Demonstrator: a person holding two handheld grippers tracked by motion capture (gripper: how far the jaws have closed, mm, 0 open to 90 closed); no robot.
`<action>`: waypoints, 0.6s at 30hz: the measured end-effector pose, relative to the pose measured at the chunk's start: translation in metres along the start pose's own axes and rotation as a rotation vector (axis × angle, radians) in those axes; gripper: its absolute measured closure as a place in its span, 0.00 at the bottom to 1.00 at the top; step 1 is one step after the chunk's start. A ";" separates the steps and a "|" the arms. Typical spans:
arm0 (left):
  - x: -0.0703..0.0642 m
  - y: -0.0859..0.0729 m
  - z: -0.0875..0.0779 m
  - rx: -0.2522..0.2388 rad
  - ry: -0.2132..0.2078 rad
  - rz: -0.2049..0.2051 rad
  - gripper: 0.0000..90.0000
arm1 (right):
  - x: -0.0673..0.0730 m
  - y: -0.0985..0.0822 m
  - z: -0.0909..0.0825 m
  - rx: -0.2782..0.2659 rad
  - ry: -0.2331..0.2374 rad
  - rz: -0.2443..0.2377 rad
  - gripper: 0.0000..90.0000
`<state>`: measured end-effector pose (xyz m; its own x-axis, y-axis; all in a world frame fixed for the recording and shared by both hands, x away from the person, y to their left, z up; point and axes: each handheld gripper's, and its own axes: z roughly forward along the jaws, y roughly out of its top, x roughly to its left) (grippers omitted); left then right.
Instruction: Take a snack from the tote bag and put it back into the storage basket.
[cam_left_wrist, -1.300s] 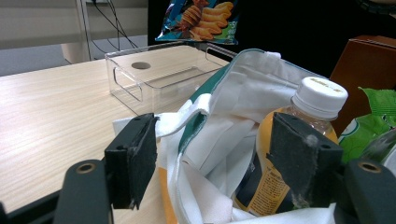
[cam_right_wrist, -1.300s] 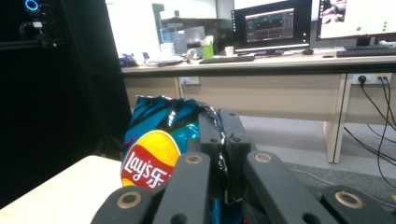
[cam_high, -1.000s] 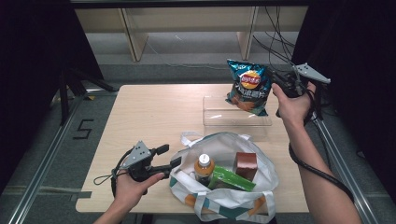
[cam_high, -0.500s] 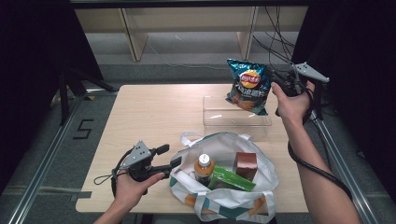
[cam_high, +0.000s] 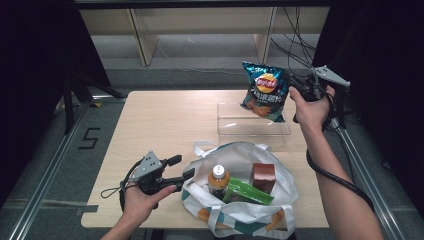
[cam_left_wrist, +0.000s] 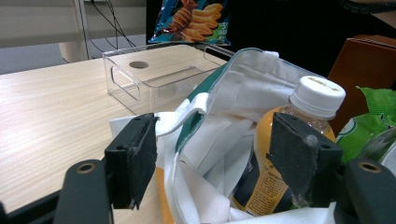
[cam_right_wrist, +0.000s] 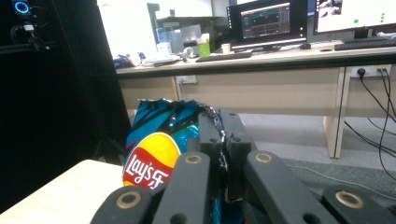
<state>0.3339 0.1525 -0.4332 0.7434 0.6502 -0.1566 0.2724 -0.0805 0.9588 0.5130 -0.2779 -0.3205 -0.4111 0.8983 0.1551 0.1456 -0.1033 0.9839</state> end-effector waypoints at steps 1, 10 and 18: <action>0.000 0.000 0.000 0.000 0.001 0.001 0.35 | -0.001 0.000 0.000 0.003 0.012 -0.012 1.00; -0.001 0.001 -0.001 0.004 0.007 0.007 0.35 | -0.004 -0.003 0.005 0.014 -0.003 -0.012 1.00; -0.001 0.001 -0.001 0.006 0.007 0.008 0.35 | -0.007 -0.008 0.009 0.022 -0.012 0.000 1.00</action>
<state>0.3331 0.1528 -0.4322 0.7416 0.6545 -0.1475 0.2701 -0.0900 0.9586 0.5230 -0.2795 -0.3299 -0.4004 0.9033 0.1537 0.1653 -0.0938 0.9818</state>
